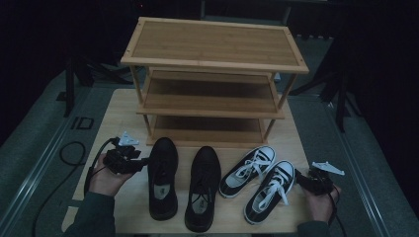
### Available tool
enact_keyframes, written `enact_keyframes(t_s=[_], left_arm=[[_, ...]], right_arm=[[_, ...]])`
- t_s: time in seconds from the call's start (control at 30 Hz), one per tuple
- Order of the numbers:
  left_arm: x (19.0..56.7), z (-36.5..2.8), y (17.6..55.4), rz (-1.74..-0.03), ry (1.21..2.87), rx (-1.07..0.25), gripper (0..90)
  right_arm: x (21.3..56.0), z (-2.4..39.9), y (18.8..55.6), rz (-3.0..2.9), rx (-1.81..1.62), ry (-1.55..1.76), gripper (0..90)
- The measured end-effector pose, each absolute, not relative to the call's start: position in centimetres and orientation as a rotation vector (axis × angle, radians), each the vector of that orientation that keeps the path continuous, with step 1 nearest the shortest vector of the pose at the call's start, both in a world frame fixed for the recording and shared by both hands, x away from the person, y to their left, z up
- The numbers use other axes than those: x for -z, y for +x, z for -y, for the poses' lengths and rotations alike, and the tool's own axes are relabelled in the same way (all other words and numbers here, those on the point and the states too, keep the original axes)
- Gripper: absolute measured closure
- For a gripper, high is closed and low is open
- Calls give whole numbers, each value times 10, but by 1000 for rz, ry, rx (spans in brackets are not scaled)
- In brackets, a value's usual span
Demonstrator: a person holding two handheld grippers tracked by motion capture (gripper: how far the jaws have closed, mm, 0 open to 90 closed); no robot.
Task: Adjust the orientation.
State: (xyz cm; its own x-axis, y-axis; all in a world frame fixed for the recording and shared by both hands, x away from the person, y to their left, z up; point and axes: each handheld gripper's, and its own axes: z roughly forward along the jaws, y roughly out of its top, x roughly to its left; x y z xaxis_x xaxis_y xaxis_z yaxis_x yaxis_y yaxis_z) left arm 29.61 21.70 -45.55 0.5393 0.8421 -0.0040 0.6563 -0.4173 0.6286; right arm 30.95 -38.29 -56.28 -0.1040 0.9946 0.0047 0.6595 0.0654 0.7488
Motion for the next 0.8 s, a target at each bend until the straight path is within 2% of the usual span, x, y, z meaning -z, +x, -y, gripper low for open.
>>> enact_keyframes(t_s=[0.27,0.57,0.8], left_arm=[[446,-207,290,-1155,2231,-413,592],[437,-194,279,-1054,2262,-434,768],[438,-189,276,-1030,2277,-383,892]], right_arm=[[563,383,309,-1821,-825,1644,383],[563,383,309,-1821,-825,1644,383],[563,383,309,-1821,-825,1644,383]])
